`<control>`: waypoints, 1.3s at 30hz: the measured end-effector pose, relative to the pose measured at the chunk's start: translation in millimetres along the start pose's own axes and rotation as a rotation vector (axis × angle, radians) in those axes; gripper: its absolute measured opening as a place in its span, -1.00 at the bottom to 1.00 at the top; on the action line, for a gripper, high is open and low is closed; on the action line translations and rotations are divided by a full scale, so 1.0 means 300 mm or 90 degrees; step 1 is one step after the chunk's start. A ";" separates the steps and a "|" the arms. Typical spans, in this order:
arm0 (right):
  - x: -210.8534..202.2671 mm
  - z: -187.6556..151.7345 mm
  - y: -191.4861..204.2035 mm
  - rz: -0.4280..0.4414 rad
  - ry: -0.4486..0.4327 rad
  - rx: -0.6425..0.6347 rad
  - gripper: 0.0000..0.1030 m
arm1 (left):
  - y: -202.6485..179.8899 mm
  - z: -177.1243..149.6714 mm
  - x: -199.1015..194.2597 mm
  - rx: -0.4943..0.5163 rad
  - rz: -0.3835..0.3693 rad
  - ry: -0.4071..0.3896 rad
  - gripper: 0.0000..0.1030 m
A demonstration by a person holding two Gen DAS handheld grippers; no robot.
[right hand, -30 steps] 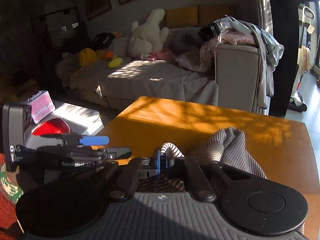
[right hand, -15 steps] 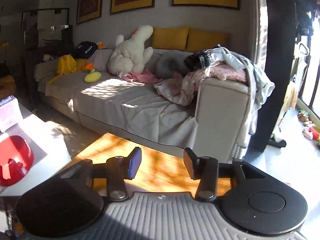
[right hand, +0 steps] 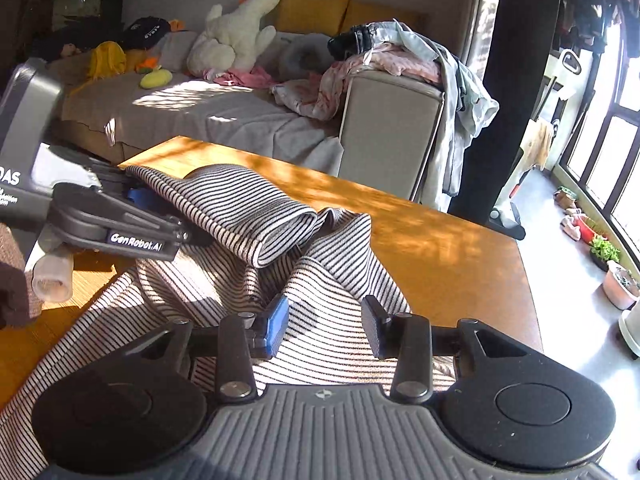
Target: Fold clothes
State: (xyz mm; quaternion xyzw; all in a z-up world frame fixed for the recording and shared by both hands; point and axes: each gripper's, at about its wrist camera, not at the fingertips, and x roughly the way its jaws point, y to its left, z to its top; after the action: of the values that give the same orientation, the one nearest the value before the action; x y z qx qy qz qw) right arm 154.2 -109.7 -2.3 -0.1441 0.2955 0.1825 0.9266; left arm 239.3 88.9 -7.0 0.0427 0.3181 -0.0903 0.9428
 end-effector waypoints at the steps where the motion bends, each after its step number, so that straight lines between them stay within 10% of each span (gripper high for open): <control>1: 0.008 -0.004 0.010 -0.002 -0.003 -0.006 -0.14 | 0.034 0.014 0.009 -0.026 0.028 -0.008 -0.29; 8: 0.094 0.014 0.066 -0.013 -0.015 -0.017 0.15 | 0.253 0.066 0.014 -0.181 0.151 -0.032 -0.24; 10: 0.131 0.016 0.060 -0.028 0.000 -0.047 -0.61 | 0.264 0.060 0.006 -0.176 0.152 -0.029 -0.12; 17: 0.053 0.166 -0.316 -0.096 -0.105 0.131 -0.91 | 0.271 0.043 0.004 -0.167 0.153 -0.017 0.04; 25: 0.224 0.050 -0.387 -0.312 0.001 -0.004 -0.91 | 0.095 0.093 -0.084 -0.171 -0.004 -0.090 0.66; 31: 0.293 -0.022 -0.461 -0.262 0.031 0.020 -0.91 | -0.167 0.005 -0.001 -0.089 -0.145 -0.111 0.85; 39: 0.296 -0.075 -0.506 -0.320 0.045 -0.008 -0.91 | -0.242 -0.061 0.014 0.001 -0.062 -0.040 0.85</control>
State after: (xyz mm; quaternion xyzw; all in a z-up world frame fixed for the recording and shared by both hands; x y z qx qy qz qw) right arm 274.9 -231.1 -49.0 -0.2251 0.2814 -0.0573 0.9311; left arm 217.5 19.8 -25.6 0.0252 0.2897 -0.1375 0.9469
